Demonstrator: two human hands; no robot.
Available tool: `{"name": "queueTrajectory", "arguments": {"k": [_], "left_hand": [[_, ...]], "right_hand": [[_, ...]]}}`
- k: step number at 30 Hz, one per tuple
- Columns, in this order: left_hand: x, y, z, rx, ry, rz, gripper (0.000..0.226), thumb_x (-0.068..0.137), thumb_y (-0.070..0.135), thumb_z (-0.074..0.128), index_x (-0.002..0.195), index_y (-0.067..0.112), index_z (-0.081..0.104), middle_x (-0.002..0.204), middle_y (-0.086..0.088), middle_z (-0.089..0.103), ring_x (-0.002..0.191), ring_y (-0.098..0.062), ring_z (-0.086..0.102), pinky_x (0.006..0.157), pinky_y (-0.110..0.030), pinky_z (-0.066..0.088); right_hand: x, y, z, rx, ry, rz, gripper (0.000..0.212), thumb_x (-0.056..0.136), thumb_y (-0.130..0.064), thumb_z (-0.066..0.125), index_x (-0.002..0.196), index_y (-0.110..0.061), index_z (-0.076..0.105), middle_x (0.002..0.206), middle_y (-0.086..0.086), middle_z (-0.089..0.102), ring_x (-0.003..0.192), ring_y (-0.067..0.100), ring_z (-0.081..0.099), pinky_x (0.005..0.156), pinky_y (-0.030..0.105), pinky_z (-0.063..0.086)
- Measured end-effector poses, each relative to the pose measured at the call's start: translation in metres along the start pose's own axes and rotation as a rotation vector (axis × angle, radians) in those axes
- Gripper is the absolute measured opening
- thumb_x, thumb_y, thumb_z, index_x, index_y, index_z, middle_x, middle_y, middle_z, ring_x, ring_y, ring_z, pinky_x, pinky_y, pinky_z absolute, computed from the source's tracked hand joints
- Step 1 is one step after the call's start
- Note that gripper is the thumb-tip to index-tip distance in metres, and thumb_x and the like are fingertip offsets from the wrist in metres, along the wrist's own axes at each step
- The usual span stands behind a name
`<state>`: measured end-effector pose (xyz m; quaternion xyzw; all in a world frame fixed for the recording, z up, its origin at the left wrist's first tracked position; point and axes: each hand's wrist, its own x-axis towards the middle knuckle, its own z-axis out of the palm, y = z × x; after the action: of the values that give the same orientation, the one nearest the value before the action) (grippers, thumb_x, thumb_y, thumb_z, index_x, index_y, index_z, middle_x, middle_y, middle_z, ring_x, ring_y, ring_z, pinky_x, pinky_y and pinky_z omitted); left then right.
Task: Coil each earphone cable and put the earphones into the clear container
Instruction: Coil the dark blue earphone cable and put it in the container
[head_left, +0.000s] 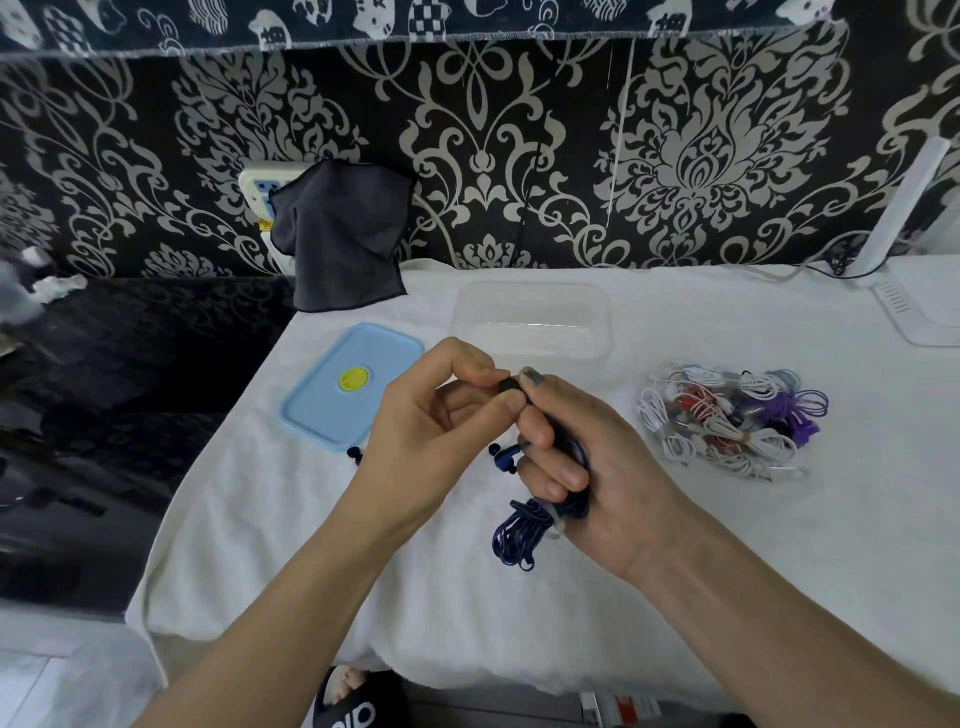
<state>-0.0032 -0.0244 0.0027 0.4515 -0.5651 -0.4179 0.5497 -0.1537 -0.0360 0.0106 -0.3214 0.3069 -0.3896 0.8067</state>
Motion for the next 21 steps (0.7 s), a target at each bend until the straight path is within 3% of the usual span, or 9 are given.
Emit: {"name": "queueTrajectory", "arguments": {"k": [3, 7, 11, 15, 18, 21], "left_hand": [[-0.001, 0.002, 0.001, 0.039, -0.005, 0.042, 0.011, 0.092, 0.002, 0.065, 0.089, 0.0, 0.055, 0.086, -0.005, 0.057, 0.073, -0.022, 0.066, 0.073, -0.038, 0.054], [-0.003, 0.01, 0.007, 0.074, 0.005, 0.091, 0.021, 0.098, 0.01, 0.053, 0.084, -0.006, 0.05, 0.076, 0.002, 0.06, 0.069, -0.013, 0.066, 0.072, -0.03, 0.052], [-0.001, 0.007, 0.009, 0.043, 0.019, 0.054, 0.015, 0.098, 0.0, 0.055, 0.087, -0.01, 0.05, 0.074, 0.007, 0.063, 0.067, -0.01, 0.064, 0.068, -0.024, 0.05], [-0.001, 0.004, 0.007, -0.001, 0.039, 0.062, 0.009, 0.094, 0.001, 0.06, 0.087, -0.002, 0.056, 0.085, -0.001, 0.058, 0.072, -0.012, 0.062, 0.07, -0.025, 0.048], [-0.002, 0.003, 0.009, -0.051, 0.07, 0.076, 0.007, 0.091, 0.006, 0.063, 0.087, 0.004, 0.058, 0.086, 0.005, 0.061, 0.074, -0.013, 0.064, 0.073, -0.023, 0.05], [-0.001, 0.002, 0.012, -0.073, 0.084, 0.077, 0.013, 0.092, 0.004, 0.065, 0.084, 0.012, 0.058, 0.086, 0.016, 0.065, 0.092, -0.021, 0.063, 0.08, -0.025, 0.049]], "right_hand": [[0.001, 0.0, 0.001, -0.003, 0.001, 0.004, 0.037, 0.102, -0.028, 0.049, 0.069, -0.01, 0.046, 0.045, -0.009, 0.046, 0.037, 0.008, 0.026, 0.042, 0.019, 0.03], [0.005, 0.001, -0.002, 0.032, 0.014, -0.017, 0.031, 0.101, -0.025, 0.052, 0.074, -0.009, 0.05, 0.062, -0.002, 0.054, 0.034, 0.006, 0.03, 0.04, 0.02, 0.03], [0.005, 0.0, -0.003, 0.022, 0.006, -0.03, 0.03, 0.101, -0.024, 0.051, 0.075, -0.009, 0.053, 0.064, -0.002, 0.054, 0.034, 0.006, 0.03, 0.04, 0.02, 0.031], [0.005, -0.002, -0.004, 0.01, 0.0, -0.044, 0.032, 0.101, -0.024, 0.051, 0.073, -0.008, 0.053, 0.064, 0.0, 0.052, 0.035, 0.007, 0.029, 0.041, 0.02, 0.03], [0.006, -0.002, -0.003, 0.029, -0.025, -0.05, 0.029, 0.101, -0.024, 0.05, 0.077, -0.008, 0.053, 0.065, 0.0, 0.054, 0.034, 0.007, 0.03, 0.041, 0.02, 0.031], [0.006, -0.003, -0.002, 0.032, -0.04, -0.062, 0.031, 0.101, -0.025, 0.05, 0.075, -0.008, 0.055, 0.064, -0.001, 0.055, 0.035, 0.006, 0.031, 0.041, 0.02, 0.031]]}}
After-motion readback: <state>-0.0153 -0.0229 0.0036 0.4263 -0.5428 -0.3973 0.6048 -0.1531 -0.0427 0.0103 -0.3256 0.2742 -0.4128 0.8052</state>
